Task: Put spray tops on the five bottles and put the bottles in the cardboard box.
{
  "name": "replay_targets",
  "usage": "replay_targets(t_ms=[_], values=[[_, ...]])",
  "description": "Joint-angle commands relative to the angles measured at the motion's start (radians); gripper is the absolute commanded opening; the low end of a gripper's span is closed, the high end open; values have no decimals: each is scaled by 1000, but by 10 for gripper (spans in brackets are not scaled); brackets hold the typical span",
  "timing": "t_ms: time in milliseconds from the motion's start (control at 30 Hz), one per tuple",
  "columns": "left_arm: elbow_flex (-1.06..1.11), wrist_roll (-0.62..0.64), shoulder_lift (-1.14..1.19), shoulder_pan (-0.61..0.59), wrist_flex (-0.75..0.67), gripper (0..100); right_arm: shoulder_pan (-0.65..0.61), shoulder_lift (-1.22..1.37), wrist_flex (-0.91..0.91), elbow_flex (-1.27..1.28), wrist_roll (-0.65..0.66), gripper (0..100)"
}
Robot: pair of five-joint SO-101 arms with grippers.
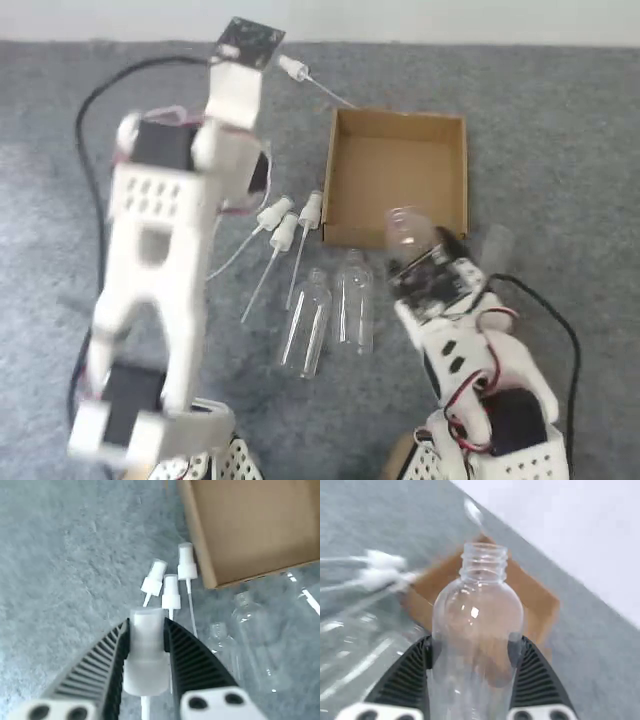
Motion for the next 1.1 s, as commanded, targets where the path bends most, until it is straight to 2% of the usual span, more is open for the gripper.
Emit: replay_targets(t_ms=[0, 200, 300, 433, 533, 700, 833, 933, 1067], values=[[130, 63, -324, 14, -94, 12, -56, 168, -73, -87, -74, 6], [236, 109, -519, 11, -229, 12, -125, 503, -245, -245, -233, 6], [292, 227, -598, 6, -341, 12, -234, 627, -320, -269, -215, 6], [400, 338, -721, 5, -520, 12, -390, 722, -335, -256, -199, 6], [489, 387, -818, -44, -661, 12, -469, 722, -337, -233, -199, 6], [642, 454, -941, -147, -881, 12, -518, 651, -351, -166, -204, 6], [806, 540, -990, -149, -1014, 12, -553, 542, -440, -58, -203, 6], [915, 549, -999, -155, -1128, 12, -552, 460, -446, -11, -203, 6], [974, 551, -1000, -130, -1163, 12, -550, 384, -446, 29, -201, 6]])
